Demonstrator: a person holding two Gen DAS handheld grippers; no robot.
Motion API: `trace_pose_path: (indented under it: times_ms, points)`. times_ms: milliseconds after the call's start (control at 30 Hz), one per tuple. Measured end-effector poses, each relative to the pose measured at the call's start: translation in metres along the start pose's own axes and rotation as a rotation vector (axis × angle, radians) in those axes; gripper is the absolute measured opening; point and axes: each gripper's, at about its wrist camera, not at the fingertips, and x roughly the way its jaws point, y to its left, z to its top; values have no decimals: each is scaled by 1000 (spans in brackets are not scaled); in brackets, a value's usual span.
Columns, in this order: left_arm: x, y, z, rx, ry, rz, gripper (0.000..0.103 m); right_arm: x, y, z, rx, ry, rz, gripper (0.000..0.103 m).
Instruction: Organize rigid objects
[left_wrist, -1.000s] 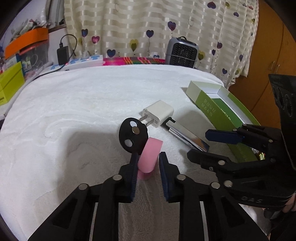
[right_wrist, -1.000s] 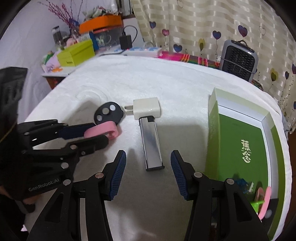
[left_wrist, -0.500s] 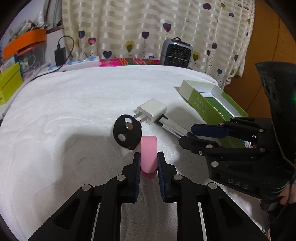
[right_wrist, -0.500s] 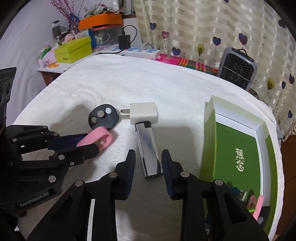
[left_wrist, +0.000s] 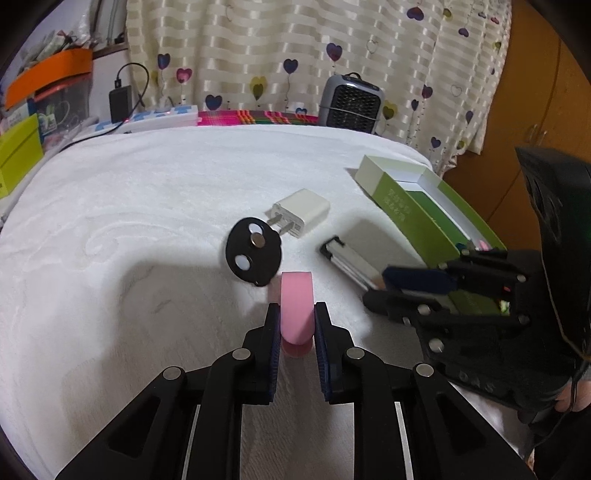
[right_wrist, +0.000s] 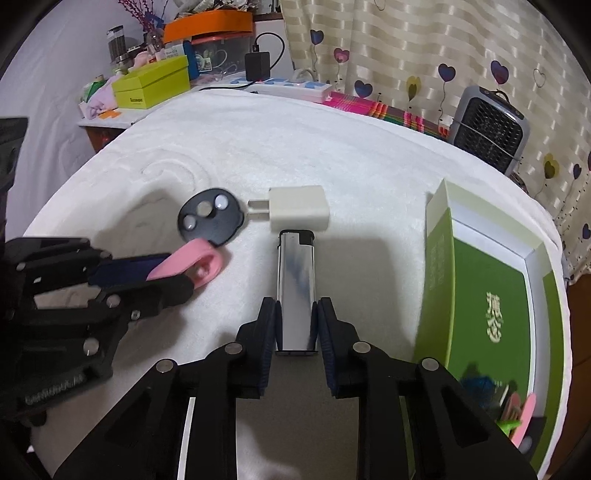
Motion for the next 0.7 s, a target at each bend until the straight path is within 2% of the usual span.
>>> trace_pose_path:
  times_ms: [133, 200, 333, 533, 600, 700]
  points:
    - [-2, -2, -1, 10, -5, 28, 19, -13, 6, -18, 0, 9, 31, 24]
    - [1, -5, -1, 19, 4, 45, 27, -16, 7, -22, 6, 11, 49, 24]
    - [7, -7, 0, 33, 27, 50, 28, -16, 8, -21, 9, 1, 40, 24]
    - [11, -17, 1, 76, 29, 91, 28, -10, 14, -17, -10, -16, 22, 24]
    - [10, -18, 1, 81, 26, 85, 20, -10, 14, -18, -7, -22, 19, 24]
    - [9, -20, -1, 88, 24, 81, 17, -12, 14, -19, -4, -26, 18, 24]
